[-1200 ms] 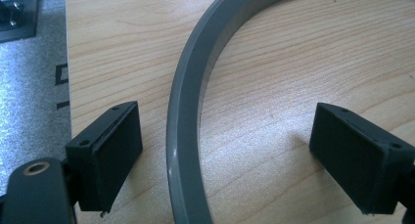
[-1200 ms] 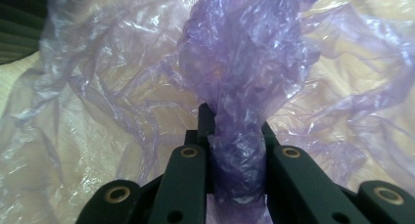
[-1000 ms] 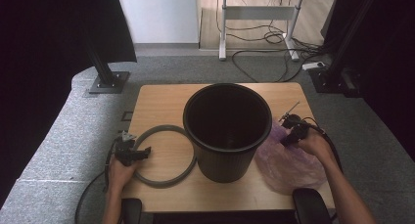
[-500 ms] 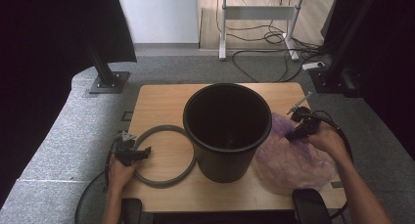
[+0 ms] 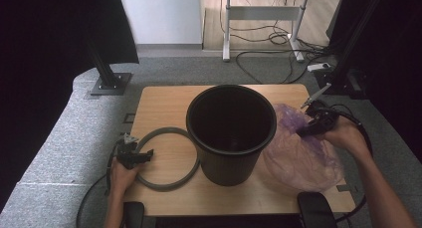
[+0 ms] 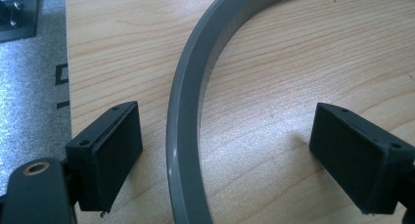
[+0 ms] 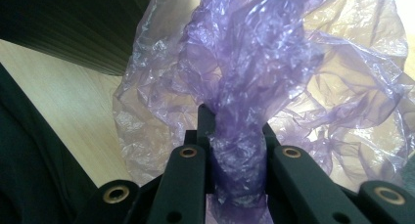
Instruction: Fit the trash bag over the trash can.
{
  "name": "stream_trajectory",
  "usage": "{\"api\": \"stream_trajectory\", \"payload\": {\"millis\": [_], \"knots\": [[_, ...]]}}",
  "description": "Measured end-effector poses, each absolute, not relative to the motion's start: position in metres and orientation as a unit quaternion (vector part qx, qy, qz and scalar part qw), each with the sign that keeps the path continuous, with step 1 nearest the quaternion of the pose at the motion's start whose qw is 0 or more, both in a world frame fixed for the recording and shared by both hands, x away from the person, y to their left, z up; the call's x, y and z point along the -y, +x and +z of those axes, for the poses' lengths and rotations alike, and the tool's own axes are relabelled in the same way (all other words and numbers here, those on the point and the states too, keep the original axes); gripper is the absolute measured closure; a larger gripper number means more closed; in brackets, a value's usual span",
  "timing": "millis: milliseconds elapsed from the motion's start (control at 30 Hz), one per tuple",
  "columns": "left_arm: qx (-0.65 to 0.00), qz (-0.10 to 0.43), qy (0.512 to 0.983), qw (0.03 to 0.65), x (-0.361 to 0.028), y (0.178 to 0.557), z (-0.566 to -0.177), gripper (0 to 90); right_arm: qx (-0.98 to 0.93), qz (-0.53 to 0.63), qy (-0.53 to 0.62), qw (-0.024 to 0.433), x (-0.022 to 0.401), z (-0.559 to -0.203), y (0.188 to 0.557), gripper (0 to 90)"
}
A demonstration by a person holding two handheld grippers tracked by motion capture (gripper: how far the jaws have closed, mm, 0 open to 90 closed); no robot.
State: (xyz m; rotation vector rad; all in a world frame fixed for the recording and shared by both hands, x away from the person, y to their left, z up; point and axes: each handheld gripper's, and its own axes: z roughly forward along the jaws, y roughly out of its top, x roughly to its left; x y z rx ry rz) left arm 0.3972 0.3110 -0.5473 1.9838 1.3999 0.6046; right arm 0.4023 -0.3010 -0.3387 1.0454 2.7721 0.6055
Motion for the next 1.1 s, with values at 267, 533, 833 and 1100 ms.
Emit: {"api": "stream_trajectory", "payload": {"millis": [267, 533, 833, 1100], "knots": [[-0.531, 0.229, 0.753, 0.314, -0.311, 0.397, -0.547, 12.1, -0.915, 0.206, 0.338, 0.072, 0.304, -0.314, 0.395, 80.6], [-0.531, 0.229, 0.753, 0.314, -0.311, 0.397, -0.547, 12.1, -0.914, 0.217, 0.33, 0.088, 0.309, -0.285, 0.385, 80.6], [-0.531, 0.229, 0.753, 0.313, -0.311, 0.397, -0.547, 12.2, -0.912, 0.229, 0.322, 0.107, 0.313, -0.254, 0.373, 80.6], [-0.532, 0.229, 0.753, 0.313, -0.311, 0.397, -0.547, 12.3, -0.91, 0.241, 0.317, 0.116, 0.319, -0.227, 0.364, 80.6]]}}
